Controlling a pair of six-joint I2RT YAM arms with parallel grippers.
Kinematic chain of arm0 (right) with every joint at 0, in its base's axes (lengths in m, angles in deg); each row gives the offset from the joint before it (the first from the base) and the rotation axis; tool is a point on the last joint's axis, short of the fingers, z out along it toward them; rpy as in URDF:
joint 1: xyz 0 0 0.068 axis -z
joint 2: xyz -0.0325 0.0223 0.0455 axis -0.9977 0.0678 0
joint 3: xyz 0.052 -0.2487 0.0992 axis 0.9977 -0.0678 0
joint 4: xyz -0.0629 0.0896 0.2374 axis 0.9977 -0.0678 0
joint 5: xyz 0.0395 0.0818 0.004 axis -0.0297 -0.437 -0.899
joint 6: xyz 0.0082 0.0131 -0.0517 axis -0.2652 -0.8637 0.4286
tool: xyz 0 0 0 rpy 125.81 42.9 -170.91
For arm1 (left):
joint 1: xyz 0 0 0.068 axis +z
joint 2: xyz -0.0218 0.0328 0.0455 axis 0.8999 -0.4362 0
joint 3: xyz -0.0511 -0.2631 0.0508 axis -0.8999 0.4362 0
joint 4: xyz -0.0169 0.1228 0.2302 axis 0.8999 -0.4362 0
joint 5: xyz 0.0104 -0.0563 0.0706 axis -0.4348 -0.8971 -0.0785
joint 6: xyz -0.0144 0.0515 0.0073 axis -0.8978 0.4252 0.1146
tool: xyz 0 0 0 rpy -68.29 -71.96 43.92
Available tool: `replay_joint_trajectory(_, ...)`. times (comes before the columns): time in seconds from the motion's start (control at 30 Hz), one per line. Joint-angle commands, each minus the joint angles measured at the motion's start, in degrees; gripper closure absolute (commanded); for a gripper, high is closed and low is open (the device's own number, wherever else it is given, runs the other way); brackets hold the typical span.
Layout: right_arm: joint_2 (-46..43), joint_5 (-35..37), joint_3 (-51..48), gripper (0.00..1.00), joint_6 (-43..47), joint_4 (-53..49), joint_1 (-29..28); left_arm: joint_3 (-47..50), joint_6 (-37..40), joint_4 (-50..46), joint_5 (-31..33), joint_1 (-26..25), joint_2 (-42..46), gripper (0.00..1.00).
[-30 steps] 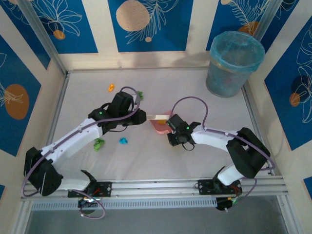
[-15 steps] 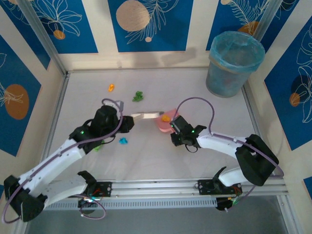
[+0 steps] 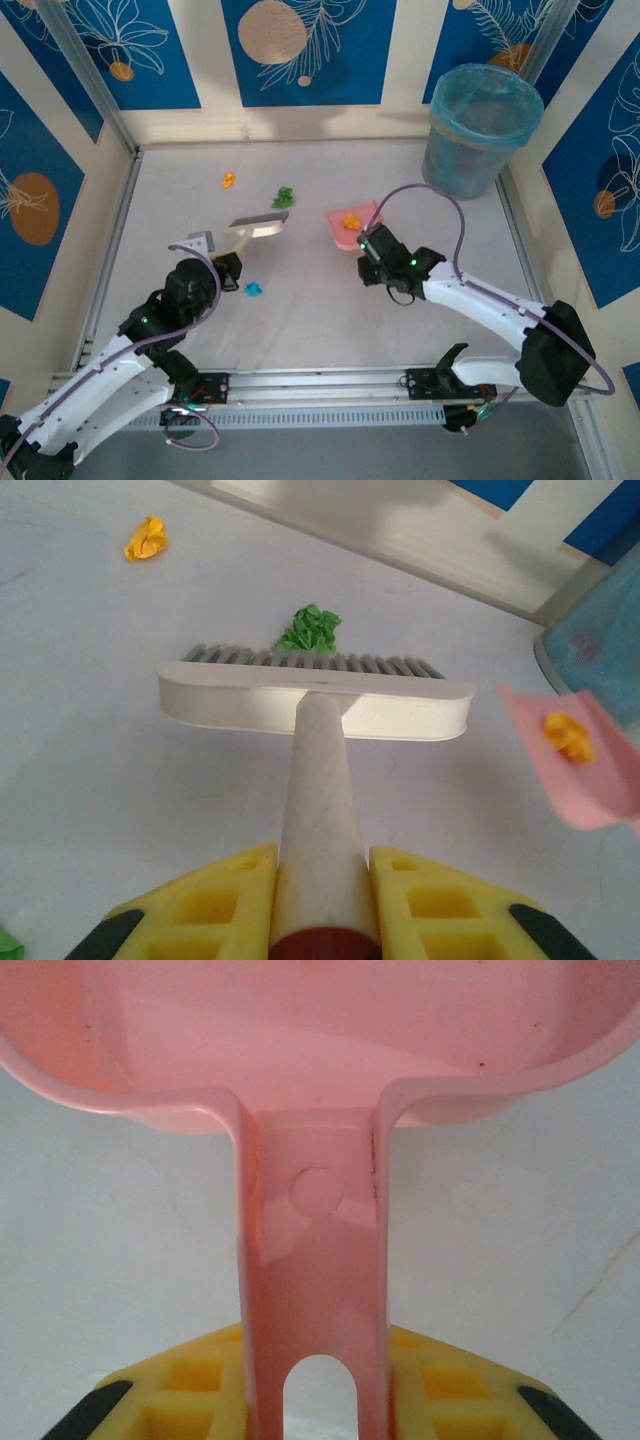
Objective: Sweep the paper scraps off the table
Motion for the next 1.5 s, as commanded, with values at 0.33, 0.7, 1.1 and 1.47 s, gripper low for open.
replay_joint_trajectory(0.33,6.5,-5.0,36.6,1.00,1.5,-19.8,20.1,1.5,-0.7,4.9,2.2,-0.4,-0.5,1.00)
replay_joint_trajectory(0.7,21.9,-45.6,56.6,1.00,-14.8,-11.3,49.2,2.2,1.3,7.3,0.5,-0.3,-0.7,1.00)
replay_joint_trajectory(1.1,30.4,-59.5,60.9,1.00,-44.2,3.6,56.3,4.7,3.2,11.6,0.1,-0.4,0.6,1.00)
replay_joint_trajectory(1.47,28.3,-57.8,47.0,1.00,-63.0,24.1,58.5,4.6,4.3,11.7,0.4,-0.4,1.1,1.00)
